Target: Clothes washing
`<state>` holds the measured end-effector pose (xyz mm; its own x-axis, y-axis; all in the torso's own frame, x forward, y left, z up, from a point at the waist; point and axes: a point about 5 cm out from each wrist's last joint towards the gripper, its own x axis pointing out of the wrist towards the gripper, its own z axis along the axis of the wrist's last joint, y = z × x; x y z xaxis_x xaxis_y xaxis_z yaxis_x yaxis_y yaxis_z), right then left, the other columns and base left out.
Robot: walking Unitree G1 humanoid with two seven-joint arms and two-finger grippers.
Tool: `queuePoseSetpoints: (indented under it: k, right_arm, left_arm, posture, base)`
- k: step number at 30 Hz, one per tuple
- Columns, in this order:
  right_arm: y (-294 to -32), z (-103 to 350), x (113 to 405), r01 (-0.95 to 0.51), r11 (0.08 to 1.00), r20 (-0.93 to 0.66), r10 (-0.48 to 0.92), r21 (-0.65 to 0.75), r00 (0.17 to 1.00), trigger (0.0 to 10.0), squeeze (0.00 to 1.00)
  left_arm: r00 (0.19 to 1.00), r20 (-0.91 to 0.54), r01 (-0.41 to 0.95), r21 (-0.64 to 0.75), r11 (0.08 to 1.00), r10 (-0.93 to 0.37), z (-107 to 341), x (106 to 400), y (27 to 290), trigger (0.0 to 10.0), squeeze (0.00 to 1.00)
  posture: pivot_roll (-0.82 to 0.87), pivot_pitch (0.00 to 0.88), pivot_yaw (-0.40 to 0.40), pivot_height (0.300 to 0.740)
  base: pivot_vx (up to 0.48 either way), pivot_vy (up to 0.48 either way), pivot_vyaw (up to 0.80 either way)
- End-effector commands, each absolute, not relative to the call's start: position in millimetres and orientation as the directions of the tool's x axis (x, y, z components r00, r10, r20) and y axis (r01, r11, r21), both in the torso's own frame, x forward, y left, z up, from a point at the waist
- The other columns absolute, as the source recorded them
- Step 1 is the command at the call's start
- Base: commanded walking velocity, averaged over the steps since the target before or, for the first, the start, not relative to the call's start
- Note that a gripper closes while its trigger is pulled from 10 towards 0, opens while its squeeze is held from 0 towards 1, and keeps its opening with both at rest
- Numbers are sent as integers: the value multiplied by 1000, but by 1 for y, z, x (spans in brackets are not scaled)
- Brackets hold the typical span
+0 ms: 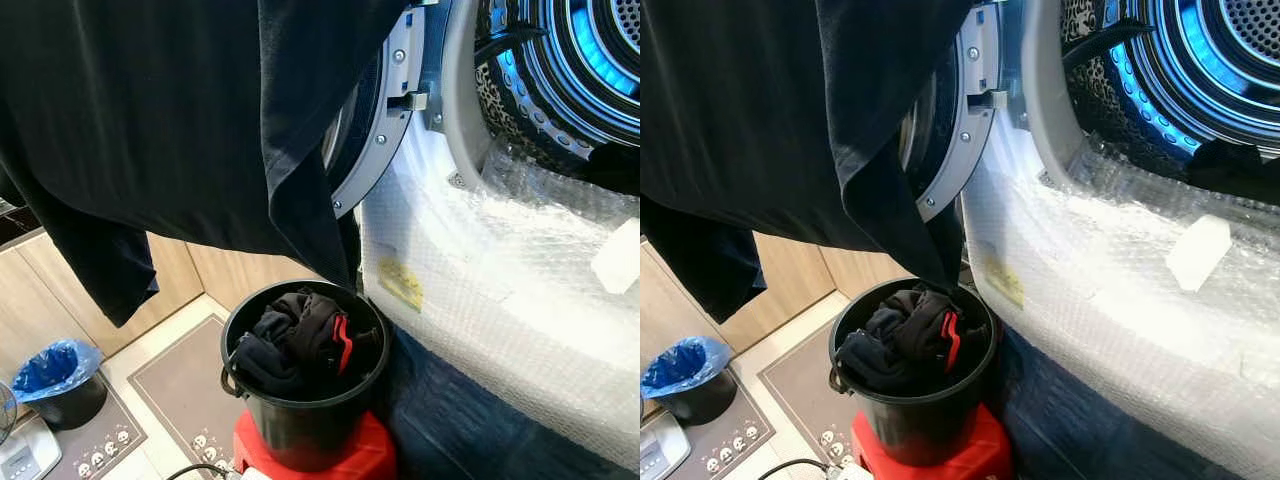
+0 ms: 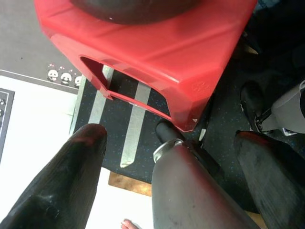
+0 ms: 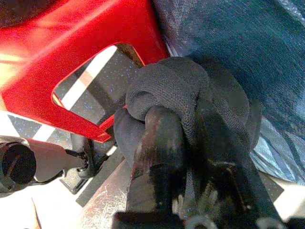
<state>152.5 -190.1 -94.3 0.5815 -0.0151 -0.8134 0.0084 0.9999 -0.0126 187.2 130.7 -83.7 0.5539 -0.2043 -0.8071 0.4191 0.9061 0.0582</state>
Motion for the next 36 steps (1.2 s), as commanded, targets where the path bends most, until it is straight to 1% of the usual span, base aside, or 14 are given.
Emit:
queuePoseSetpoints:
  k: [1,11,36]
  right_arm:
    - [-186,-95,153,5,1000,-818,-7,-5,576,10000,0]
    - [-189,-95,151,24,1000,-817,-22,-11,576,10000,0]
    - [-191,-97,145,-12,999,-828,-22,-35,560,10000,0]
  left_arm:
    - [540,-820,413,62,908,-190,-85,186,133,10000,0]
    - [538,-819,430,65,901,-198,-85,186,131,10000,0]
    - [520,-826,464,58,884,-219,-88,179,126,10000,0]
  posture:
    - [-140,0,64,740]
    - [-148,0,64,740]
    - [-123,0,43,740]
  base:
    - [0,0,0]
    - [0,0,0]
    - [0,0,0]
